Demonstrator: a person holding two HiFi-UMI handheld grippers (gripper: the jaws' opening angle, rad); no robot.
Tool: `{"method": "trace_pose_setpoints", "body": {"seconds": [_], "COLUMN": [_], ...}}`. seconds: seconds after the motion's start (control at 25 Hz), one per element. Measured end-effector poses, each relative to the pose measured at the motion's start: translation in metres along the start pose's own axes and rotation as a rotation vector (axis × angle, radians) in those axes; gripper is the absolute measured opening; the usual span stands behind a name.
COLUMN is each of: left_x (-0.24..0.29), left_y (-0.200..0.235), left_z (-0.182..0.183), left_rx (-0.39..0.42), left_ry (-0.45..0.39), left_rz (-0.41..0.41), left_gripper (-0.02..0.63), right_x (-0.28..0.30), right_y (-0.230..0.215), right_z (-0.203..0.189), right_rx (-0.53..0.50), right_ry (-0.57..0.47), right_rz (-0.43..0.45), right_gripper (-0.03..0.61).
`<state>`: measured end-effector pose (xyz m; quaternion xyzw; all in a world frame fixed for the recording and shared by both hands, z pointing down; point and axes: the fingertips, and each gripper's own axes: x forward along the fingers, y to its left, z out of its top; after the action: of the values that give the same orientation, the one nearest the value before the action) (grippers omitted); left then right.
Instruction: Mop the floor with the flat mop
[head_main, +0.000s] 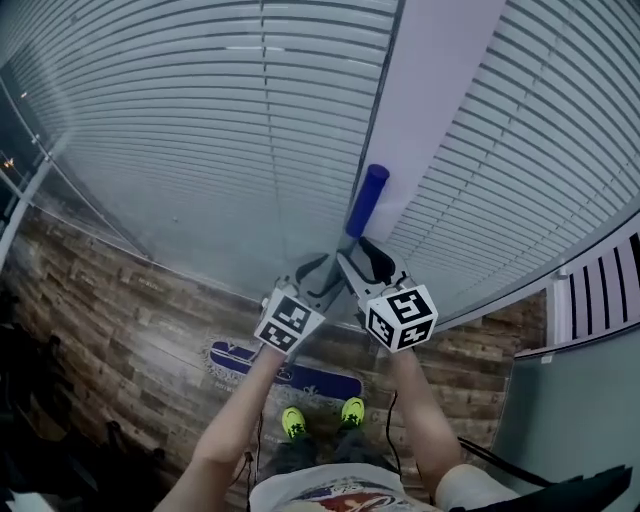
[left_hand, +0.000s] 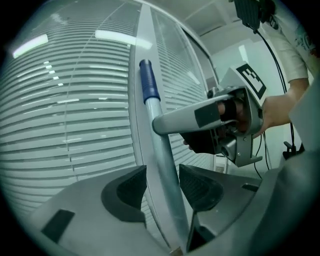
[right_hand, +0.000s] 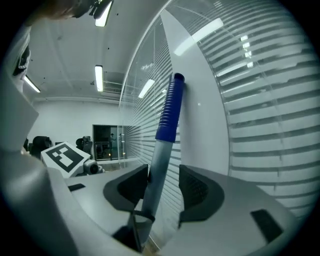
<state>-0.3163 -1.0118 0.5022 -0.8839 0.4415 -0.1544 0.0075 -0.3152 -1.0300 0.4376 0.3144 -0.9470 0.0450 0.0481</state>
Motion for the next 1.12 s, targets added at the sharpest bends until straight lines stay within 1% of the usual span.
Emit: {"method": "trace_pose_setpoints", "body": {"seconds": [0.12, 0.2, 0.24, 0.28, 0.32, 0.44, 0.6, 0.72, 0.84, 1.0, 1.12], "left_x": [0.014, 0.019, 0.021, 0.022, 0.023, 0.021, 0.006, -0.012, -0.035, -0.067, -0.085], "left_y": [0.002, 0.004, 0.004, 0.003, 0.003, 0.0, -0.012, -0.023, -0.038, -0.049, -0.059], "left_z": [-0.001, -0.002, -0.002, -0.002, -0.002, -0.001, 0.001, 0.003, 0.004, 0.003, 0.002], "left_rx": [-0.004, -0.005, -0.005, -0.006, -0.012, -0.044, -0.068, -0.079, -0.077, -0.073, -0.047], "left_ry": [-0.003, -0.008, -0.011, -0.015, -0.018, -0.031, -0.045, -0.049, -0.06, -0.071, -0.072], "left_rz": [0.0, 0.005, 0.004, 0.002, 0.0, -0.008, -0.018, -0.02, -0.028, -0.031, -0.048], "left_gripper": [0.183, 0.183, 0.176, 0.147, 0.147, 0.138, 0.129, 0.126, 0.124, 0.123, 0.124], "right_x": [0.013, 0.017, 0.018, 0.02, 0.021, 0.02, 0.013, 0.002, -0.016, -0.034, -0.045], "right_y": [0.003, 0.003, 0.003, 0.003, 0.002, 0.003, 0.016, 0.037, 0.061, 0.089, 0.108], "right_z": [0.003, 0.004, 0.004, 0.004, 0.006, 0.021, 0.056, 0.071, 0.076, 0.085, 0.086], "right_rx": [-0.02, -0.028, -0.024, -0.02, -0.019, -0.016, -0.027, -0.057, -0.091, -0.096, -0.078], "right_ry": [0.007, 0.004, 0.001, -0.003, -0.008, -0.052, -0.122, -0.116, -0.106, -0.13, -0.135], "right_rz": [0.071, 0.097, 0.106, 0.113, 0.119, 0.124, 0.131, 0.129, 0.108, 0.082, 0.079], "right_gripper": [0.175, 0.175, 0.175, 0.175, 0.175, 0.175, 0.175, 0.175, 0.175, 0.173, 0.169]}}
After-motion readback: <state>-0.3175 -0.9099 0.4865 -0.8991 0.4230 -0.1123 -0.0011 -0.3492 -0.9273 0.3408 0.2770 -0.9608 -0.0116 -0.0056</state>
